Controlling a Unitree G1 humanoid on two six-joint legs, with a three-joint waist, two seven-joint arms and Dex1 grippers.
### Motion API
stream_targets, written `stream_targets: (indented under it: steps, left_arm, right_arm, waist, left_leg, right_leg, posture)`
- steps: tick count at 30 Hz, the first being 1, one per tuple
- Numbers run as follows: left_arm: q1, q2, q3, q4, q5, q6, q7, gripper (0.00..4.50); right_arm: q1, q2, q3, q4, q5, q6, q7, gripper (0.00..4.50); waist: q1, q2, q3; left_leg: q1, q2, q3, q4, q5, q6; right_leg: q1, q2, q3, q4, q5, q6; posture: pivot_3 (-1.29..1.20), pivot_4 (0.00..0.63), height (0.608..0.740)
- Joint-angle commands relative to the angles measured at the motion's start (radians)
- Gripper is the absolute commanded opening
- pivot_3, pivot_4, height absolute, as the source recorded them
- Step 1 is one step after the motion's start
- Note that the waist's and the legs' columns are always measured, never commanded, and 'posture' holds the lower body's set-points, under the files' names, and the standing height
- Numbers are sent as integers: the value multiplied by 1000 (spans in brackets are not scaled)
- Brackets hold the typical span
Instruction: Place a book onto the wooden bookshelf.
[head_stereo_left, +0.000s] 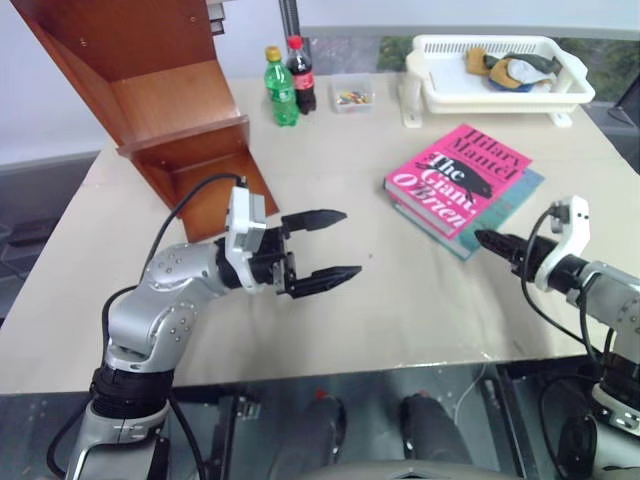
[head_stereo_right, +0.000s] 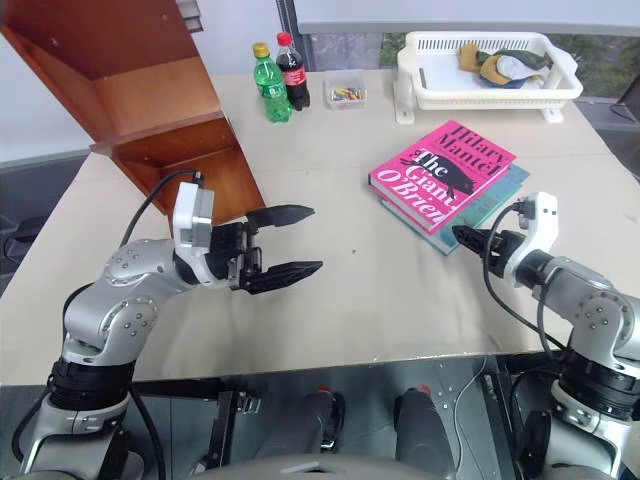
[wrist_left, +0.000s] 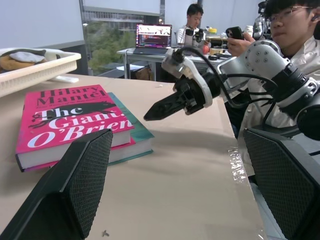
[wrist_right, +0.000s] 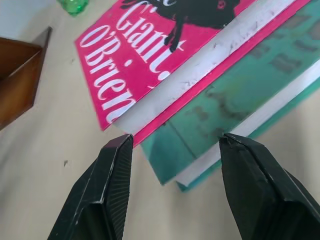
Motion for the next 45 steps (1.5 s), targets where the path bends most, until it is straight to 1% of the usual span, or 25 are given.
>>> stream_targets:
  steps: [1, 7, 13, 16, 17, 20, 22, 24, 29, 35, 40, 45]
  left_arm:
    - [-8, 18, 22, -21, -5, -8, -8, 4500]
    - [2, 23, 23, -36, -11, -3, 3, 4500]
    - [-14, 27, 24, -29, -11, 4, 9, 4500]
    - [-12, 30, 27, -32, -12, 7, 11, 4500]
    - [-11, 31, 28, -34, -13, 7, 12, 4500]
    - [-7, 34, 31, -41, -16, 10, 15, 4500]
    - [-6, 37, 33, -43, -17, 12, 16, 4500]
    - [-4, 39, 35, -46, -19, 14, 17, 4500]
    - [-5, 42, 35, -50, -22, 19, 20, 4500]
    - [-5, 42, 36, -53, -24, 25, 25, 4500]
    - [-2, 40, 34, -46, -24, 22, 22, 4500]
    - [-8, 38, 34, -35, -24, 22, 17, 4500]
  right_arm:
    - [1, -1, 1, 16, 2, -26, -35, 2777]
    - [-8, -14, 60, 72, -7, -74, -29, 2777]
    - [-10, -60, 182, 141, -49, -173, 26, 2777]
    - [3, -105, 248, 161, -81, -227, 70, 2777]
    - [7, -121, 269, 164, -89, -244, 87, 2243]
    - [29, -177, 338, 168, -120, -301, 153, 1308]
    - [43, -214, 382, 169, -138, -342, 200, 527]
    - [57, -246, 419, 173, -153, -380, 242, 177]
    - [63, -298, 464, 199, -172, -442, 310, 177]
    - [44, -320, 451, 243, -166, -458, 336, 177]
    - [36, -344, 414, 235, -94, -397, 389, 177]
    - [15, -387, 370, 237, 11, -279, 460, 177]
  waist:
    - [0, 0, 0]
    - [-3, 0, 0]
    - [-3, 0, 0]
    - [-4, 0, 0]
    - [-5, 0, 0]
    - [-5, 0, 0]
    - [-5, 0, 0]
    - [-5, -1, 0]
    - [-1, -2, -2]
    - [0, -3, -2]
    - [5, -3, -2]
    - [6, -3, -2]
  left_leg:
    - [0, 0, 0, 0, 0, 0]
    - [0, 0, 0, 0, 0, 0]
    - [0, 0, 0, 0, 0, 0]
    - [0, 0, 0, 0, 0, 0]
    - [0, 0, 1, 0, 0, 0]
    - [1, 1, 0, 0, 0, 0]
    - [1, 1, 1, 0, 0, 0]
    - [3, 1, 1, 0, -1, 1]
    - [4, 1, 1, 1, -2, 4]
    - [4, 1, 1, 1, -2, 4]
    - [4, 1, 0, 1, -2, 4]
    - [2, 1, -1, 1, -2, 3]
  right_leg:
    - [0, 0, 0, 0, 0, 0]
    - [0, 0, 0, 0, 0, 0]
    - [0, 0, 0, 0, 0, 0]
    - [0, 0, 0, 0, 0, 0]
    - [0, 0, 0, 0, 0, 0]
    - [0, 1, 0, 0, 0, 0]
    - [1, 1, 0, 0, 0, 0]
    - [2, 1, 0, 0, 0, 0]
    - [4, 1, 0, 0, 0, 0]
    - [4, 1, 0, 0, 0, 0]
    - [4, 1, 0, 0, 0, 0]
    - [3, 0, -1, -1, 0, 0]
  posture:
    - [0, 150, 740]
    - [0, 150, 740]
    - [0, 150, 740]
    - [0, 150, 740]
    - [0, 150, 740]
    - [0, 150, 740]
    - [0, 150, 740]
    - [0, 150, 740]
    - [0, 150, 740]
    - [0, 150, 740]
    - [0, 150, 740]
    - [0, 150, 740]
